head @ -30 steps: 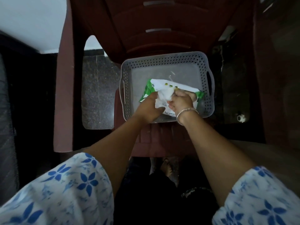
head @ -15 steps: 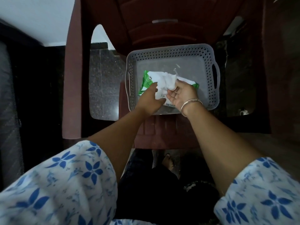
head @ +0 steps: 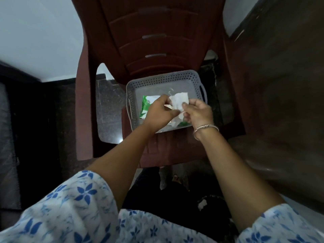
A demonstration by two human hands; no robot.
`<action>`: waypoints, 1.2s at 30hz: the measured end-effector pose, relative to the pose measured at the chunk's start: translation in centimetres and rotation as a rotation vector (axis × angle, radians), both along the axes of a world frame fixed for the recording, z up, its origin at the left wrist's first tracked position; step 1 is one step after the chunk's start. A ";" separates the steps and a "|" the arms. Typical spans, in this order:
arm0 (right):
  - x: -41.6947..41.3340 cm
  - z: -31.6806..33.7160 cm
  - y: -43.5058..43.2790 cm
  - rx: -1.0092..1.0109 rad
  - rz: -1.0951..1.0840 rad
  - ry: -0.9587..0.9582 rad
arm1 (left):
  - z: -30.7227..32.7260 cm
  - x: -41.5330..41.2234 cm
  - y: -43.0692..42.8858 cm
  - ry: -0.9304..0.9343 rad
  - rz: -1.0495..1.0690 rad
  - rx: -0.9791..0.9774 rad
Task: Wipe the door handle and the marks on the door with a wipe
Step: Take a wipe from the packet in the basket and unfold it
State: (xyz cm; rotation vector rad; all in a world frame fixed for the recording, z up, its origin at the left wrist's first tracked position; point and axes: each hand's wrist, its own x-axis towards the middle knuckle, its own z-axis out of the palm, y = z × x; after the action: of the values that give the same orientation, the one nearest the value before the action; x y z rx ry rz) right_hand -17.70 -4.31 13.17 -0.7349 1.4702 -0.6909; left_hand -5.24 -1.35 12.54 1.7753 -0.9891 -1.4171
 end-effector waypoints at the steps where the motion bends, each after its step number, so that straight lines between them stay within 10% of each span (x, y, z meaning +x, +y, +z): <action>1: -0.7 1.2 0.1 -0.041 -0.023 0.029 | 1.1 -0.4 0.0 0.055 -0.017 0.007; 12: -9.4 14.1 4.0 -0.502 -0.301 0.221 | 13.0 -7.9 -2.1 0.561 -0.384 -0.082; 25: -17.8 21.0 11.2 -0.622 -0.628 0.310 | 21.3 -18.4 -0.7 0.560 -0.574 -0.322; 36: -23.7 22.8 16.3 -0.581 -0.699 0.188 | 24.5 -25.6 4.0 0.176 -0.782 -0.553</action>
State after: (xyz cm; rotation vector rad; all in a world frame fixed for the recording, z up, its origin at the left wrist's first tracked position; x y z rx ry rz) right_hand -41.44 11.96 36.01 -0.7226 1.7268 -1.6680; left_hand -30.83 2.66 37.05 0.8623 -1.8720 -1.4817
